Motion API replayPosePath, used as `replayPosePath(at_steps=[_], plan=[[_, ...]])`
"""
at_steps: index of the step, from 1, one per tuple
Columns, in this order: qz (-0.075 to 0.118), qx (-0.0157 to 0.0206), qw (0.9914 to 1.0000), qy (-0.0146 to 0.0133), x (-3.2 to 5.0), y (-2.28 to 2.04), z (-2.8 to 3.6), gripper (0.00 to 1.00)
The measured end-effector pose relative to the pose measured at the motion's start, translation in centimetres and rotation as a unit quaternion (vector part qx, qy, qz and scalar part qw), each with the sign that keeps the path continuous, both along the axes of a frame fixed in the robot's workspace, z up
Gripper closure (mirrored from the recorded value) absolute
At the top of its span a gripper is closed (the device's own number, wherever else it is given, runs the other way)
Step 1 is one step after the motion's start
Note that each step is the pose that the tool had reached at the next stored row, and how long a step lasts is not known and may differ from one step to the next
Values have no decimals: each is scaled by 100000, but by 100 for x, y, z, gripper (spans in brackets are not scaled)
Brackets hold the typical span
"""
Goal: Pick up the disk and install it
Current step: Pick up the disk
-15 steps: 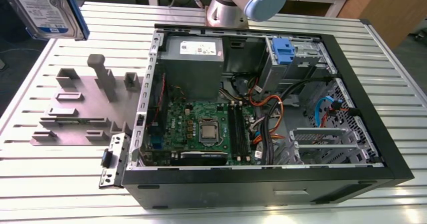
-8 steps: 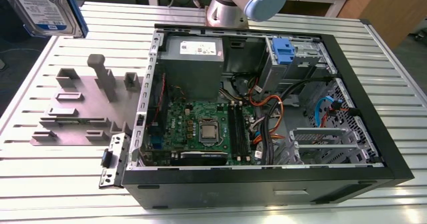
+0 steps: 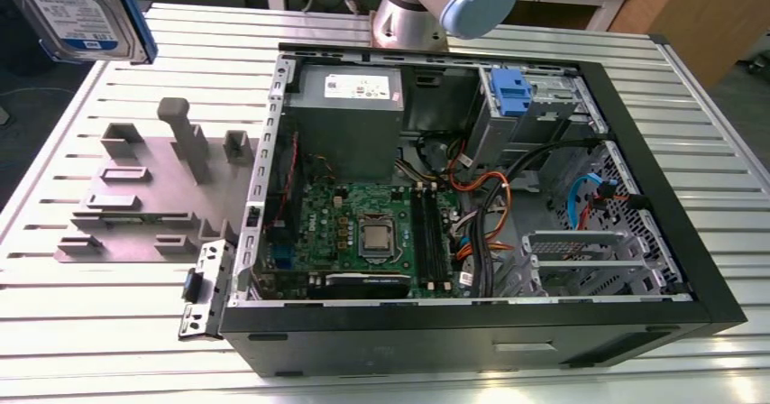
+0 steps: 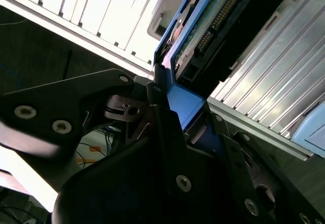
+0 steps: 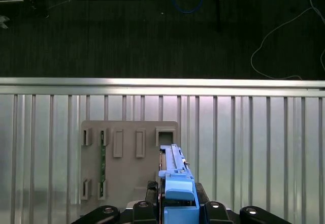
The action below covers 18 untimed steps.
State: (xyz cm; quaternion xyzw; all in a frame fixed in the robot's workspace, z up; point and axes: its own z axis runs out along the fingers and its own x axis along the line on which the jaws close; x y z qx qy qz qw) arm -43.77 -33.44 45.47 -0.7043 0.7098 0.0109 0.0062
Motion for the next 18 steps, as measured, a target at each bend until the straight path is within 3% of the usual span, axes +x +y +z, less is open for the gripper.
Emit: replayPosePath(at_steps=[12, 18], plan=[[0, 1, 100000, -4, 0, 0, 85, 64], [-2, -2, 100000, 2, 0, 0, 159, 64]])
